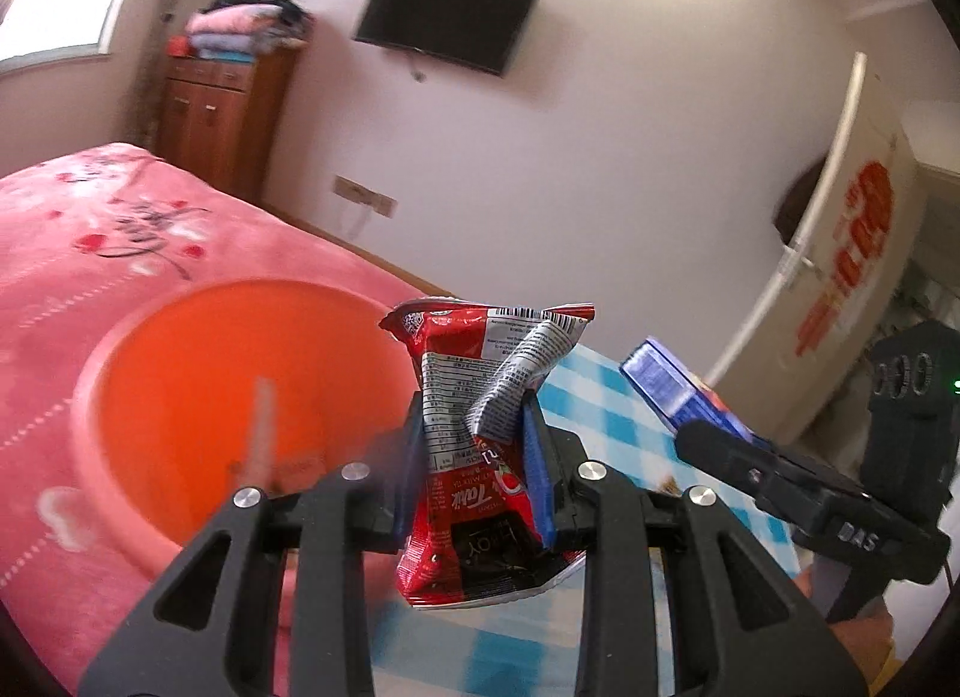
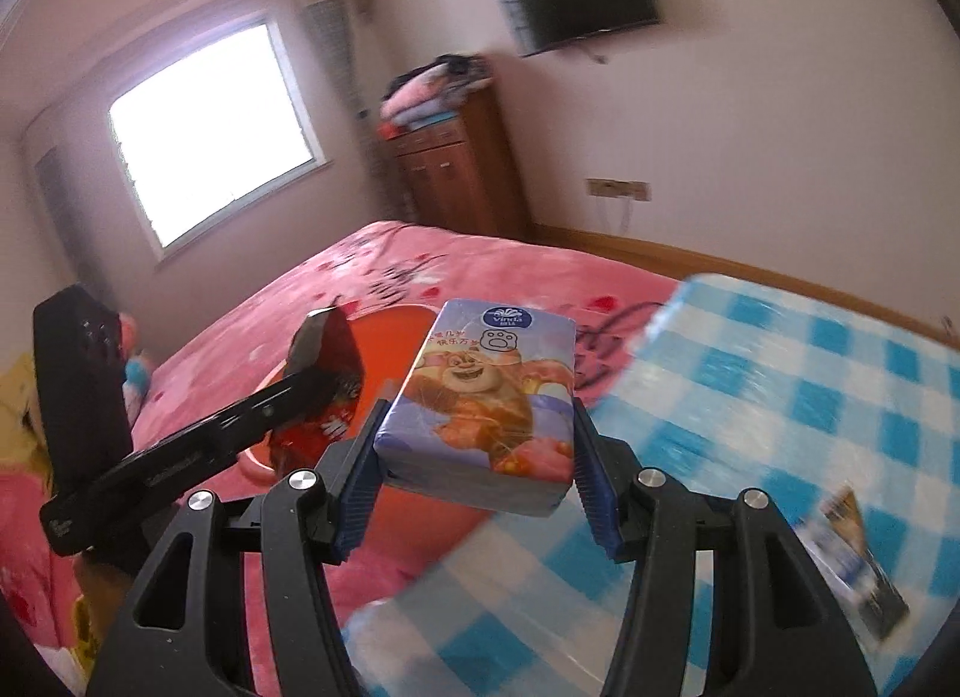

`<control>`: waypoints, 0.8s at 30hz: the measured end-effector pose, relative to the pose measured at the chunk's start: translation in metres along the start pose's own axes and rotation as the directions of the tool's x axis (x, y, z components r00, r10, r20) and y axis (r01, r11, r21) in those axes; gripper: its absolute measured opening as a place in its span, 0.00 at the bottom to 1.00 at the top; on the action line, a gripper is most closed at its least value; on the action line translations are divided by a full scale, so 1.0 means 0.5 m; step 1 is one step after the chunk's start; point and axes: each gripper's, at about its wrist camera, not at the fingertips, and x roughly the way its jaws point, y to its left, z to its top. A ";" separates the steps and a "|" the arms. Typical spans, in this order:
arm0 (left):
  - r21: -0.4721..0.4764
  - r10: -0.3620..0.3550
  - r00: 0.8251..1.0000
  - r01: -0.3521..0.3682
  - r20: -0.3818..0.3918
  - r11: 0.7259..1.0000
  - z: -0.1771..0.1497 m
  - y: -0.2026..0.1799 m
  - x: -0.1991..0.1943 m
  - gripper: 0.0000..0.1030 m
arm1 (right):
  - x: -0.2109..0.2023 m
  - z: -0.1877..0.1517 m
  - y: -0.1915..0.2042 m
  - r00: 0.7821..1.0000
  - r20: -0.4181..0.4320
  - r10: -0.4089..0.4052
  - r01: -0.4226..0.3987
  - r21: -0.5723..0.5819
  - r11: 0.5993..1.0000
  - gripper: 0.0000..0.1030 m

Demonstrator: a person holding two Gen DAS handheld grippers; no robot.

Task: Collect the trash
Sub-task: 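Carry wrapper and tissue pack over the orange bucket and release both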

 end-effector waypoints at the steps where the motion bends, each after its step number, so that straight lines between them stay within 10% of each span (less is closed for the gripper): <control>1: -0.013 0.027 1.000 -0.027 0.010 1.000 0.009 0.022 -0.004 0.30 | 0.015 0.009 0.019 1.000 -0.007 0.014 -0.014 -0.018 1.000 0.56; 12: -0.110 0.142 0.989 -0.144 -0.027 0.983 0.018 0.156 0.027 0.31 | 0.161 0.041 0.140 0.994 -0.092 0.053 -0.067 -0.149 0.987 0.57; 15: -0.120 0.163 0.986 -0.167 -0.042 0.979 0.015 0.175 0.040 0.31 | 0.184 0.033 0.148 0.996 -0.090 0.024 -0.039 -0.167 0.985 0.75; 17: -0.110 0.190 0.981 -0.193 -0.034 0.975 0.014 0.177 0.041 0.38 | 0.185 0.029 0.139 0.996 -0.082 0.021 -0.033 -0.154 0.988 0.83; 19: -0.122 0.196 0.981 -0.196 -0.013 0.973 0.015 0.181 0.034 0.66 | 0.175 0.023 0.123 0.998 -0.066 0.017 -0.026 -0.125 0.992 0.85; 24: -0.130 0.211 0.977 -0.207 0.023 0.970 0.015 0.176 0.021 0.80 | 0.138 0.009 0.068 1.000 -0.018 -0.013 0.012 -0.029 1.000 0.88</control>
